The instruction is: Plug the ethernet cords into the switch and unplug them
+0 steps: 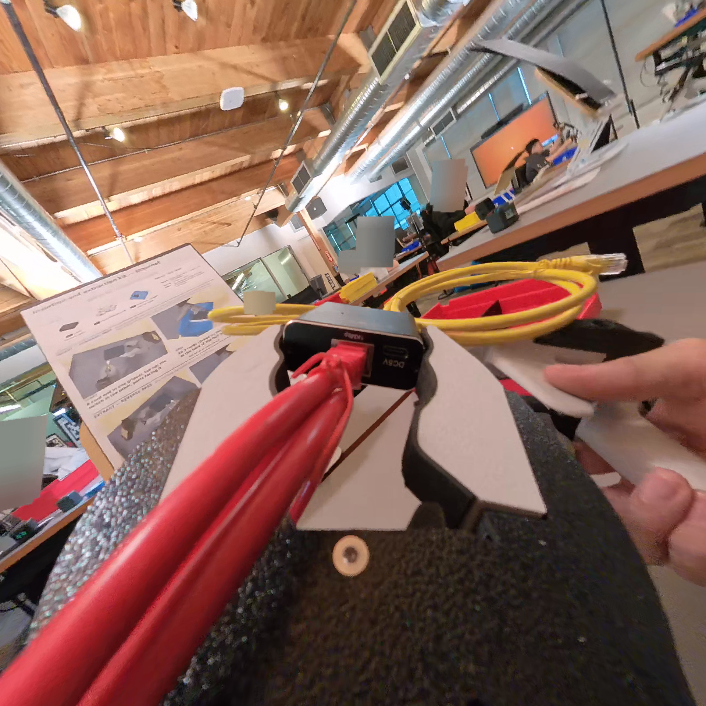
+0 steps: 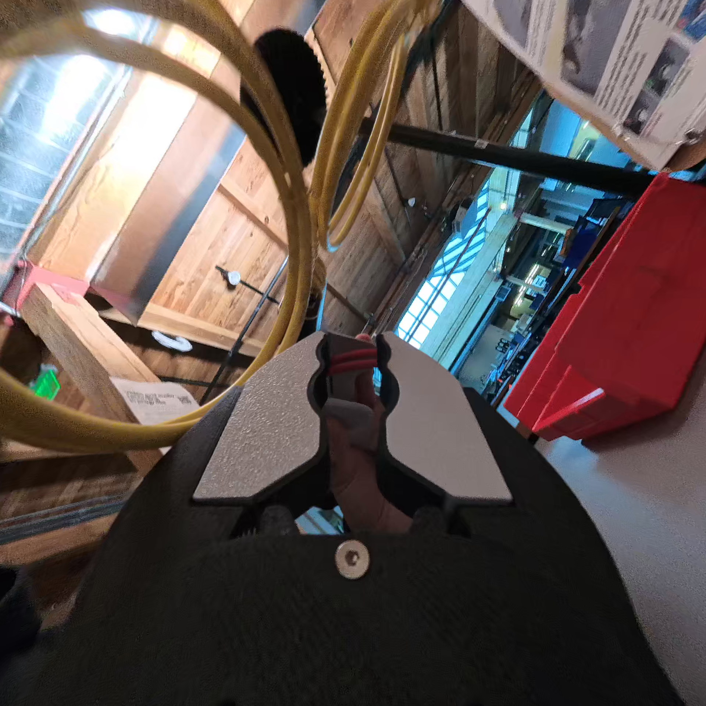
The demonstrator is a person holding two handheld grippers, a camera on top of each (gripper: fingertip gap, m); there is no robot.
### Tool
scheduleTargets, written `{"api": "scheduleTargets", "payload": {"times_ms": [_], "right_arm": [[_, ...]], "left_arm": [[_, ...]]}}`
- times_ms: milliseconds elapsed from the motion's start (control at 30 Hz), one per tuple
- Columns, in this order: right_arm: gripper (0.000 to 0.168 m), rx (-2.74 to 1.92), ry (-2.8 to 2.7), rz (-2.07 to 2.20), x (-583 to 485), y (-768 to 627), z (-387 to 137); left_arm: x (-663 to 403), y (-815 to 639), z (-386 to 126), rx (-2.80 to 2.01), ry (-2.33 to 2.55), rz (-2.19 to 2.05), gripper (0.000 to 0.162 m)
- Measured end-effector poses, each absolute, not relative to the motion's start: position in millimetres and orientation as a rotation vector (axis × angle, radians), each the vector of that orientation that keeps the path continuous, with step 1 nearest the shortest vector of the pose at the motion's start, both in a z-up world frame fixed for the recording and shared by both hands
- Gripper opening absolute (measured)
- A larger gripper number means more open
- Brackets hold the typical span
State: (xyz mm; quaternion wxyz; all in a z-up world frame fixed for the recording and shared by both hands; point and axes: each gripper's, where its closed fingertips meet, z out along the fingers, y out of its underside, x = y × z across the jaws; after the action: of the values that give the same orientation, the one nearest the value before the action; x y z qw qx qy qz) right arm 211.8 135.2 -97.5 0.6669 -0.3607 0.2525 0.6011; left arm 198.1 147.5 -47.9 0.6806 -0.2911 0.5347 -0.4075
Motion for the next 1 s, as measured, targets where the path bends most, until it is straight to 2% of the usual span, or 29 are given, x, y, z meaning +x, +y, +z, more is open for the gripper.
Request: {"api": "scheduleTargets", "payload": {"times_ms": [67, 133, 233, 300, 367, 600, 667, 767, 833, 1000], "right_arm": [[0.031, -0.834, 0.509, 1.329, 202, 134, -89], [0.017, -0.776, 0.483, 1.285, 205, 125, -79], [0.024, -0.702, 0.534, 1.272, 217, 118, -73], [0.012, -0.665, 0.553, 1.252, 224, 113, -70], [0.012, -0.756, 0.56, 1.191, 224, 117, -76], [0.026, -0.815, 0.597, 1.305, 227, 122, -79], [0.034, -0.859, 0.576, 1.337, 226, 123, -78], [0.029, -0.878, 0.546, 1.416, 226, 119, -75], [0.016, -0.893, 0.536, 1.451, 229, 116, -76], [0.016, -1.032, 0.487, 1.537, 226, 114, -83]], "left_arm": [[200, 144, -54, -0.644, 1.24, -0.907, 0.064], [201, 142, -55, -0.645, 1.243, -0.92, 0.064], [200, 139, -58, -0.638, 1.254, -0.937, 0.064], [201, 134, -62, -0.619, 1.284, -0.92, 0.064], [201, 131, -63, -0.61, 1.286, -0.91, 0.064], [202, 126, -62, -0.596, 1.306, -0.954, 0.064], [202, 124, -62, -0.602, 1.313, -1.009, 0.064], [203, 123, -65, -0.639, 1.342, -1.122, 0.064], [205, 123, -68, -0.681, 1.366, -1.203, 0.064], [209, 127, -74, -0.781, 1.395, -1.359, 0.064]]}}
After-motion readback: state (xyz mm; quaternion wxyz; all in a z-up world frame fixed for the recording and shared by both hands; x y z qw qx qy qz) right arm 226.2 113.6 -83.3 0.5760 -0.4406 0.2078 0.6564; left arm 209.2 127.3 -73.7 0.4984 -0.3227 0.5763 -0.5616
